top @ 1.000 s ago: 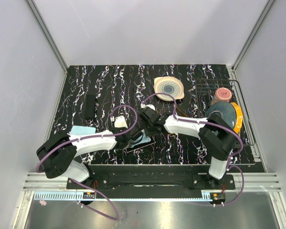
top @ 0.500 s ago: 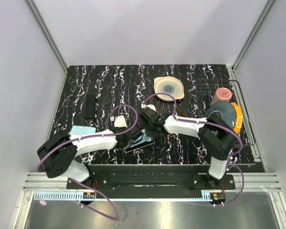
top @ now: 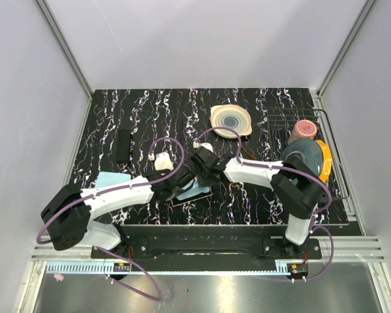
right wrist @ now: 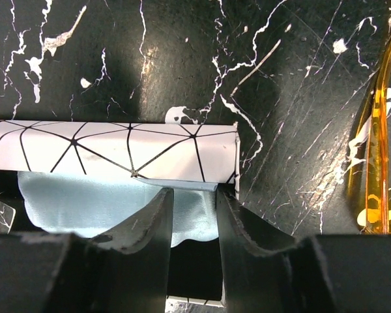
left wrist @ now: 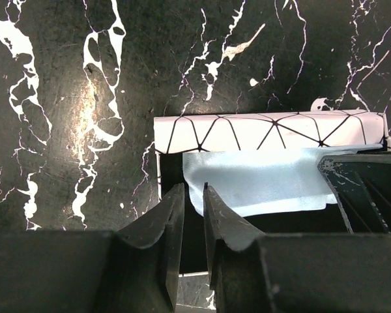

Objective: Organize the sunglasses
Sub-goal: Place the folded cleaning cloth in the sunglasses case, then smooth out the folded cleaning cloth near the sunglasses case.

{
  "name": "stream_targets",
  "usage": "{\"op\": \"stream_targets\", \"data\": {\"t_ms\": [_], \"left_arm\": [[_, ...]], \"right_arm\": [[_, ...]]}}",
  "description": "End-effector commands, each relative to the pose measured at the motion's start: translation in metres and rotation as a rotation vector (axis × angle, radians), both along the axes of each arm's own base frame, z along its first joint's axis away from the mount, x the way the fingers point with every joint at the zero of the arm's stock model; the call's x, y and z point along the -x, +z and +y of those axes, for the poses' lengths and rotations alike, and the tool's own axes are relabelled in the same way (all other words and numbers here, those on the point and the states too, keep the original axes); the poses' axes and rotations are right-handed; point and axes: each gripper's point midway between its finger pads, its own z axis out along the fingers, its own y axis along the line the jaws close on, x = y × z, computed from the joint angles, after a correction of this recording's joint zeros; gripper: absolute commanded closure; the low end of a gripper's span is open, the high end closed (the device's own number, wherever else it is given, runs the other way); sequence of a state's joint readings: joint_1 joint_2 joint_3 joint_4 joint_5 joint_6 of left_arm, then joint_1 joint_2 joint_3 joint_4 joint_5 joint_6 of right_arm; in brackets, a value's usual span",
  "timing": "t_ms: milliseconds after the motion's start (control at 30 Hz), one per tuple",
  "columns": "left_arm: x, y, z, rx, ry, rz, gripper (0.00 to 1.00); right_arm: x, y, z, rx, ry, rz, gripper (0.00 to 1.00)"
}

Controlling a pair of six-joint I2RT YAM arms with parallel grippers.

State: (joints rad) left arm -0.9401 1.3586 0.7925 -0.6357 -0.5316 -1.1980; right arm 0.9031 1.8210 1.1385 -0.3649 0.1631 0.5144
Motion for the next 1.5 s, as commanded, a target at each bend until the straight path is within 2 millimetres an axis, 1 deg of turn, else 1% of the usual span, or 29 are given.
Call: {"op": "stream_targets", "data": {"t_ms": [0, 100, 167, 200, 233, 300, 333, 400, 433, 500, 533, 600, 700, 800, 900, 933, 967, 1033, 1100, 1133, 1167, 1233, 1267, 1333, 1367, 1433, 1467], "left_arm": [[-0.006, 0.009, -0.005, 0.015, -0.004, -0.03, 0.77], [-0.005, 0.006, -0.008, 0.03, -0.012, -0.026, 0.75], [-0.006, 0.003, -0.015, 0.058, -0.023, -0.027, 0.75], [-0.007, 0.001, -0.017, 0.068, -0.026, -0.027, 0.75], [-0.009, 0.0, -0.023, 0.093, -0.033, -0.033, 0.75], [-0.008, -0.007, -0.026, 0.107, -0.036, -0.032, 0.75], [-0.011, -0.01, -0.032, 0.132, -0.035, -0.04, 0.77], [-0.01, -0.019, -0.033, 0.143, -0.036, -0.037, 0.79], [-0.013, -0.024, -0.037, 0.161, -0.026, -0.043, 0.81], [-0.012, -0.033, -0.035, 0.157, -0.016, -0.041, 0.84], [-0.014, -0.035, -0.037, 0.164, -0.013, -0.048, 0.85], [-0.013, -0.039, -0.034, 0.159, -0.003, -0.05, 0.86], [-0.015, -0.039, -0.031, 0.154, 0.013, -0.062, 0.87], [-0.016, -0.034, -0.03, 0.167, 0.016, -0.077, 0.87], [-0.018, -0.028, -0.031, 0.189, 0.013, -0.1, 0.87], [-0.018, -0.025, -0.031, 0.201, 0.011, -0.112, 0.87], [-0.018, -0.024, -0.031, 0.204, 0.009, -0.117, 0.87], [-0.019, -0.019, -0.032, 0.219, 0.008, -0.129, 0.87], [-0.018, -0.016, -0.031, 0.223, 0.01, -0.13, 0.89], [-0.017, -0.011, -0.031, 0.237, 0.007, -0.137, 0.9], [-0.016, -0.011, -0.03, 0.238, 0.011, -0.137, 0.9], [-0.016, -0.004, -0.027, 0.25, 0.016, -0.153, 0.91], [-0.017, -0.002, -0.027, 0.255, 0.02, -0.16, 0.91], [-0.017, 0.001, -0.025, 0.255, 0.022, -0.17, 0.91], [-0.017, 0.001, -0.024, 0.253, 0.023, -0.17, 0.91], [-0.017, 0.002, -0.023, 0.246, 0.025, -0.167, 0.92], [-0.016, 0.002, -0.022, 0.243, 0.026, -0.165, 0.92]], "right_arm": [[-0.006, 0.023, 0.006, -0.035, -0.002, -0.037, 0.6], [-0.006, 0.027, 0.007, -0.04, -0.001, -0.039, 0.58], [-0.007, 0.031, 0.007, -0.049, -0.003, -0.044, 0.56], [-0.006, 0.031, 0.007, -0.05, -0.003, -0.043, 0.56], [-0.006, 0.033, 0.008, -0.053, -0.006, -0.044, 0.57], [-0.006, 0.037, 0.008, -0.067, -0.012, -0.047, 0.57], [-0.005, 0.038, 0.008, -0.071, -0.013, -0.048, 0.57], [-0.004, 0.04, 0.006, -0.074, -0.017, -0.051, 0.57], [-0.004, 0.04, 0.005, -0.069, -0.022, -0.054, 0.57], [-0.005, 0.042, 0.004, -0.076, -0.028, -0.057, 0.57], [-0.003, 0.041, 0.002, -0.073, -0.032, -0.054, 0.58], [-0.003, 0.042, 0.002, -0.078, -0.034, -0.055, 0.61], [-0.002, 0.043, 0.0, -0.081, -0.039, -0.058, 0.67], [-0.002, 0.045, -0.001, -0.085, -0.043, -0.065, 0.7], [-0.001, 0.044, 0.007, -0.118, -0.007, -0.066, 0.79], [0.004, 0.04, 0.008, -0.127, 0.009, -0.05, 0.85], [0.001, 0.041, 0.013, -0.154, 0.015, -0.064, 0.87], [0.005, 0.036, 0.015, -0.17, 0.027, -0.055, 0.9], [0.003, 0.033, 0.016, -0.182, 0.023, -0.063, 0.94], [0.004, 0.031, 0.015, -0.179, 0.024, -0.061, 0.96], [0.002, 0.032, 0.017, -0.194, 0.025, -0.076, 0.99], [0.004, 0.027, 0.016, -0.207, 0.028, -0.08, 1.0], [0.002, 0.031, 0.022, -0.238, 0.031, -0.1, 1.0], [0.003, 0.027, 0.021, -0.255, 0.023, -0.103, 1.0], [0.0, 0.031, 0.025, -0.281, 0.024, -0.117, 1.0], [0.003, 0.031, 0.022, -0.286, 0.015, -0.116, 1.0], [-0.001, 0.037, 0.026, -0.315, 0.012, -0.138, 1.0]]}}
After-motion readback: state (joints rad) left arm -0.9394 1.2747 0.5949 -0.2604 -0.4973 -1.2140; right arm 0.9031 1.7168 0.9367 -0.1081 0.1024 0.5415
